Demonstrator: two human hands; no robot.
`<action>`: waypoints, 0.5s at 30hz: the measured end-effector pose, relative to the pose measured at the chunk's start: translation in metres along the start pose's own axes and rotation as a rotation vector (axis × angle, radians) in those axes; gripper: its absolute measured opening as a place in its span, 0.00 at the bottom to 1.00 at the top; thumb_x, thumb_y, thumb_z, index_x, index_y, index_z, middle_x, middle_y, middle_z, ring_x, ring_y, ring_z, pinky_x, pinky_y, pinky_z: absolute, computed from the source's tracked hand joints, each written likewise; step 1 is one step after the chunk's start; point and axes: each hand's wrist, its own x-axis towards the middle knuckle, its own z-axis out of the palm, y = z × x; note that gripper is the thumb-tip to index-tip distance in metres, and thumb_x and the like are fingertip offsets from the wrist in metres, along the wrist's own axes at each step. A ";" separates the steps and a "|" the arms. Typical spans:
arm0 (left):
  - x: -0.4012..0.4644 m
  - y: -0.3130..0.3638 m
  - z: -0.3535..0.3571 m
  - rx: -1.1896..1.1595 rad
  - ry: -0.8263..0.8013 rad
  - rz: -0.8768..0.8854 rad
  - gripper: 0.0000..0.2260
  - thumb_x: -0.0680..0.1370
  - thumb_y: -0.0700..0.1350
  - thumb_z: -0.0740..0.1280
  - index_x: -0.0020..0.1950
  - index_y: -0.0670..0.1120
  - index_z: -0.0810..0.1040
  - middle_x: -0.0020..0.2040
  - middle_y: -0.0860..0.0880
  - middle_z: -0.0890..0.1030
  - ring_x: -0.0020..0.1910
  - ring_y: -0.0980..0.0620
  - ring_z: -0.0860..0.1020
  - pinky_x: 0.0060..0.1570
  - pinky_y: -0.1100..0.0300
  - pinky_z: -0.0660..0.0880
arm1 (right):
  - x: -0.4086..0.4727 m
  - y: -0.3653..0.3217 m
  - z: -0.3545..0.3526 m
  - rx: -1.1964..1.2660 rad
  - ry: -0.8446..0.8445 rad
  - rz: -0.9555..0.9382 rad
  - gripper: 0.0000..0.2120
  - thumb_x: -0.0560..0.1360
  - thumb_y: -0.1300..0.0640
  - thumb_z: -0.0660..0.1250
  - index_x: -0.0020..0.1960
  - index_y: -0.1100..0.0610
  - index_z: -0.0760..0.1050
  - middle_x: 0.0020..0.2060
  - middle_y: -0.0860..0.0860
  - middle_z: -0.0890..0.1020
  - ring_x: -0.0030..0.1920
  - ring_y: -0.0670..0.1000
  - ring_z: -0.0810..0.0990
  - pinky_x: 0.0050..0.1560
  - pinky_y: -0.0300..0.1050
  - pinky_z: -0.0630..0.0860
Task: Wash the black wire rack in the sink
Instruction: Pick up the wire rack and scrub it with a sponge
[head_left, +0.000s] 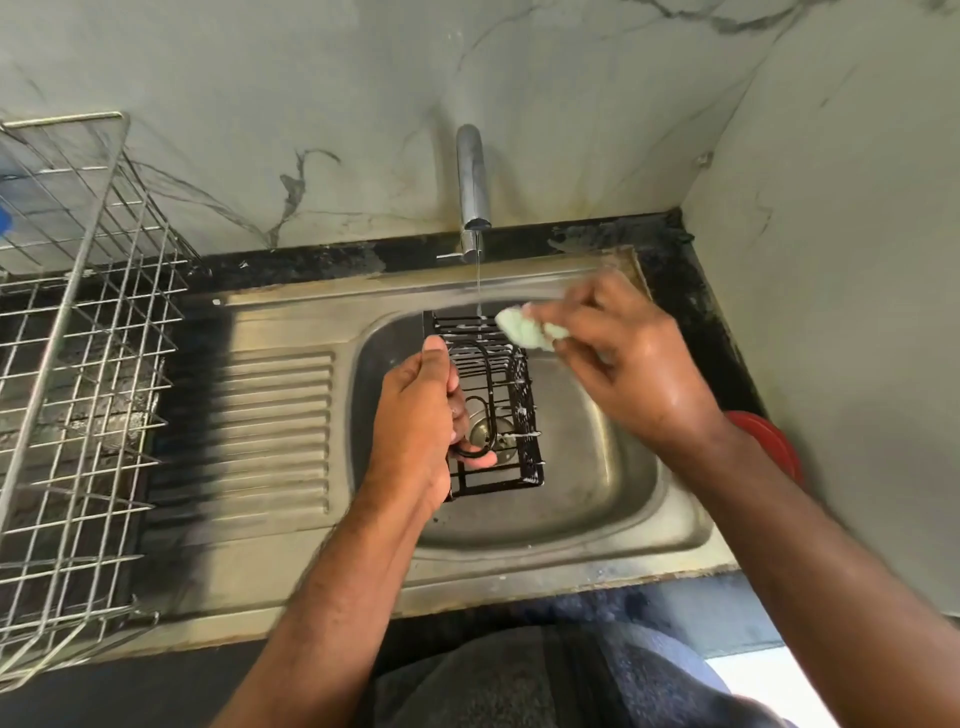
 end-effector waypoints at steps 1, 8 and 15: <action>0.000 0.002 0.000 -0.011 -0.003 0.003 0.18 0.85 0.51 0.58 0.37 0.47 0.69 0.28 0.51 0.63 0.22 0.56 0.59 0.22 0.64 0.60 | -0.002 -0.005 0.003 -0.019 -0.048 -0.039 0.16 0.75 0.67 0.72 0.62 0.60 0.82 0.47 0.55 0.77 0.47 0.53 0.78 0.46 0.44 0.77; 0.001 0.008 0.004 -0.266 0.031 -0.085 0.18 0.86 0.51 0.55 0.37 0.49 0.69 0.26 0.54 0.61 0.19 0.58 0.58 0.25 0.56 0.77 | -0.016 -0.017 0.007 0.067 0.142 0.117 0.15 0.76 0.67 0.72 0.61 0.60 0.83 0.47 0.54 0.79 0.45 0.52 0.79 0.46 0.46 0.80; 0.016 0.003 0.004 -0.448 0.161 -0.161 0.21 0.85 0.56 0.54 0.34 0.51 0.66 0.23 0.54 0.61 0.18 0.56 0.58 0.28 0.63 0.72 | -0.051 -0.034 0.026 -0.033 -0.173 -0.040 0.16 0.76 0.65 0.72 0.63 0.59 0.81 0.45 0.54 0.76 0.41 0.54 0.77 0.34 0.52 0.79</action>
